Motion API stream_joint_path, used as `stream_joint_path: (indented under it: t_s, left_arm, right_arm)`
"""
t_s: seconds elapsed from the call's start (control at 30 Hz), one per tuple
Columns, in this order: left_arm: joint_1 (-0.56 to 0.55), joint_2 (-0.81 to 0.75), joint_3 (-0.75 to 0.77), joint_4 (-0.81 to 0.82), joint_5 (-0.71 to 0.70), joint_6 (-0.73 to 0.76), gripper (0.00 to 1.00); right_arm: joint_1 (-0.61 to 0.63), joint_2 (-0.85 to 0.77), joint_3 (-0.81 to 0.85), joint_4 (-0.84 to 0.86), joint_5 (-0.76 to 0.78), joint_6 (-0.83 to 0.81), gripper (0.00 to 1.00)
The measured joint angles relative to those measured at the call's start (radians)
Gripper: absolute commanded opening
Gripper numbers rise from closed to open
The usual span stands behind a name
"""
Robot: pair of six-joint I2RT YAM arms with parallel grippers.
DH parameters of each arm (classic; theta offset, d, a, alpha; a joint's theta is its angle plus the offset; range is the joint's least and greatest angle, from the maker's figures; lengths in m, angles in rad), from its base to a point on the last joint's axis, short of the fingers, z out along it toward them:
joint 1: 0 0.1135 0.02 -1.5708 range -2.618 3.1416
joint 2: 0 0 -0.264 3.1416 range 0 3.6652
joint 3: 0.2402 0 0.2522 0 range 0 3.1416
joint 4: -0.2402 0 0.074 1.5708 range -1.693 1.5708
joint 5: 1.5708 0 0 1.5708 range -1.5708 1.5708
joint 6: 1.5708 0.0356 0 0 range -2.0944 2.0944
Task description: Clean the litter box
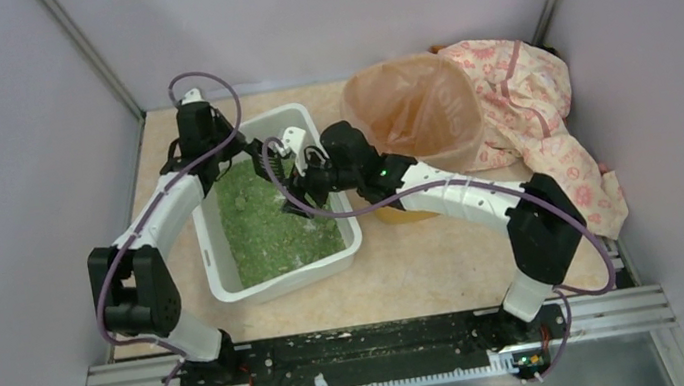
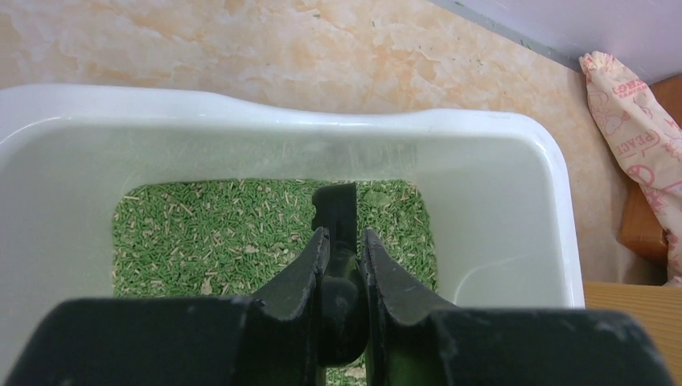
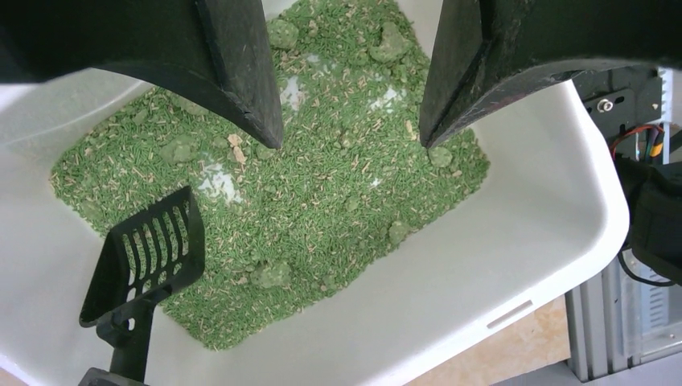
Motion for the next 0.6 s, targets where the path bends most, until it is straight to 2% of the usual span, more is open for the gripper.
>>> stream_joint_path:
  t_s: [0.27,0.6]
  left_arm:
    - [0.000,-0.075,-0.036,-0.014,0.042,0.012,0.00]
    - [0.004,-0.047,-0.096,0.008,0.075,-0.014,0.00]
  right_arm:
    - [0.000,-0.028,-0.049,0.053,-0.008,0.021,0.62]
    - [-0.001,-0.069,-0.092,0.073,-0.015,0.024,0.62]
